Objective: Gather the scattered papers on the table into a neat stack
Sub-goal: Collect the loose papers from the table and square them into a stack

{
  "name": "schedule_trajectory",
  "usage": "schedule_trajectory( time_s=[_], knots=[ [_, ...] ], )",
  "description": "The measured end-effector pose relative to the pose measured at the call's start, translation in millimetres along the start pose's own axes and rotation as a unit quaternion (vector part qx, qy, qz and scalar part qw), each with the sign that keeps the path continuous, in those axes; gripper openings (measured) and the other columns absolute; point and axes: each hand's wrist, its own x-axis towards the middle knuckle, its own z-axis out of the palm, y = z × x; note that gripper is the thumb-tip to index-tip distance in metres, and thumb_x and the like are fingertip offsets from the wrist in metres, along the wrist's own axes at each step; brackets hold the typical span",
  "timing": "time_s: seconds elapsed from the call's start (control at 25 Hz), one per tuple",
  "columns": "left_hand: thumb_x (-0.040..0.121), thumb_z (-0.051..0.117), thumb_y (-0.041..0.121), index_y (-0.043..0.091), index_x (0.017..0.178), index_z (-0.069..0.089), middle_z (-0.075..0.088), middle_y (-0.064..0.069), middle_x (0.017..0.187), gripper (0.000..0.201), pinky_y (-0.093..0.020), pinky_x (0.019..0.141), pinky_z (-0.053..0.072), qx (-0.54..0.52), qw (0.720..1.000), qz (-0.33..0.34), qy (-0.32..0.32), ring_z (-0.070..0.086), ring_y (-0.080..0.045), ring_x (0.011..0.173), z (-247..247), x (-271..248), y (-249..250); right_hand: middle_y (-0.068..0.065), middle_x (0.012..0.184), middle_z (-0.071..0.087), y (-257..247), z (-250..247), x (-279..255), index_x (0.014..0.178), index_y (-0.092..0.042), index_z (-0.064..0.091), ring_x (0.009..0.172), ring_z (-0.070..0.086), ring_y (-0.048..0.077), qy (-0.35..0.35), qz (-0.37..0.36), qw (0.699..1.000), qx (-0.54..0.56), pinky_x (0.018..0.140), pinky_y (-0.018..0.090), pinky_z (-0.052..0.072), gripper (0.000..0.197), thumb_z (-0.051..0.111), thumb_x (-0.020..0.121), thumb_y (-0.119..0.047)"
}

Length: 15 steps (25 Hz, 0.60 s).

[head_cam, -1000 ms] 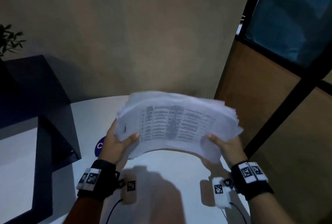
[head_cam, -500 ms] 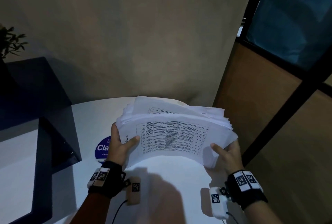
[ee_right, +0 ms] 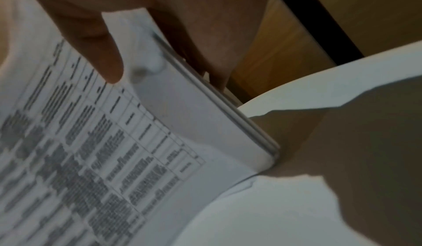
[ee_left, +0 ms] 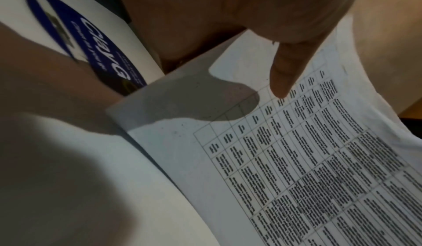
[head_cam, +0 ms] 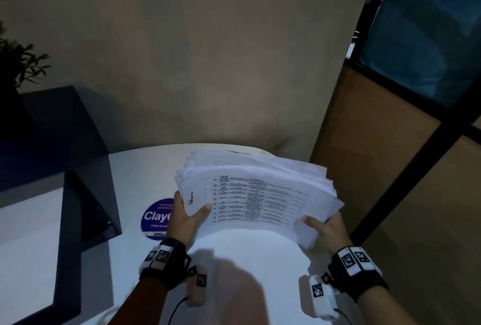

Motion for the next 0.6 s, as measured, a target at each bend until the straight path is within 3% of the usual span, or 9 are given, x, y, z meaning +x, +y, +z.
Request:
schedule_trajectory(
  time_s=[0.08, 0.2, 0.32, 0.4, 0.48, 0.6],
  knots=[
    [0.072, 0.082, 0.016, 0.043, 0.115, 0.050, 0.066, 0.001, 0.121, 0.060, -0.051, 0.096, 0.051, 0.011, 1.000, -0.006, 0.012, 0.059, -0.028, 0.120, -3, -4, -1, 0.016, 0.108, 0.064, -6, 1, -3, 0.131, -0.001, 0.048, 0.096, 0.069, 0.023, 0.003, -0.017, 0.999, 0.029, 0.060, 0.019, 0.056, 0.072, 0.075, 0.066, 0.014],
    [0.067, 0.084, 0.017, 0.038, 0.128, 0.045, 0.062, -0.005, 0.126, 0.075, -0.054, 0.091, 0.054, -0.054, 0.998, 0.014, -0.001, 0.061, -0.028, 0.117, -3, -3, 14, 0.017, 0.111, 0.064, -13, 3, -1, 0.134, -0.006, 0.046, 0.087, 0.071, 0.011, -0.003, -0.060, 0.997, 0.051, 0.064, 0.023, 0.057, 0.073, 0.075, 0.068, 0.010],
    [0.077, 0.077, 0.010, 0.033, 0.139, 0.036, 0.061, -0.001, 0.125, 0.077, -0.036, 0.082, 0.059, -0.058, 0.997, 0.056, 0.003, 0.065, -0.018, 0.110, 6, 6, 33, 0.011, 0.111, 0.065, -16, 4, 2, 0.131, -0.014, 0.048, 0.095, 0.067, 0.019, 0.011, -0.071, 0.997, 0.042, 0.069, 0.026, 0.058, 0.073, 0.078, 0.067, 0.006],
    [0.076, 0.078, 0.014, 0.034, 0.134, 0.041, 0.064, -0.002, 0.122, 0.072, -0.040, 0.083, 0.059, -0.054, 0.997, 0.055, 0.005, 0.066, -0.021, 0.109, 11, 12, 36, 0.013, 0.111, 0.066, -15, 6, 0, 0.130, -0.011, 0.050, 0.100, 0.065, 0.029, 0.007, -0.062, 0.997, 0.049, 0.068, 0.027, 0.058, 0.065, 0.075, 0.074, 0.011],
    [0.079, 0.078, 0.012, 0.032, 0.127, 0.047, 0.066, -0.005, 0.120, 0.061, -0.047, 0.084, 0.058, -0.045, 0.998, 0.038, 0.006, 0.065, -0.028, 0.111, 14, 9, 33, 0.014, 0.109, 0.065, -14, 9, -4, 0.124, -0.012, 0.053, 0.101, 0.064, 0.033, 0.015, -0.057, 0.997, 0.053, 0.069, 0.031, 0.056, 0.062, 0.077, 0.069, 0.002],
    [0.085, 0.070, 0.005, 0.026, 0.128, 0.045, 0.066, -0.002, 0.114, 0.054, -0.031, 0.072, 0.060, -0.018, 0.999, 0.038, 0.019, 0.065, -0.022, 0.106, 15, 2, 26, 0.013, 0.108, 0.063, -7, 9, -8, 0.117, -0.023, 0.052, 0.099, 0.062, 0.028, 0.025, -0.060, 0.997, 0.046, 0.076, 0.039, 0.052, 0.059, 0.073, 0.064, -0.006]
  ],
)
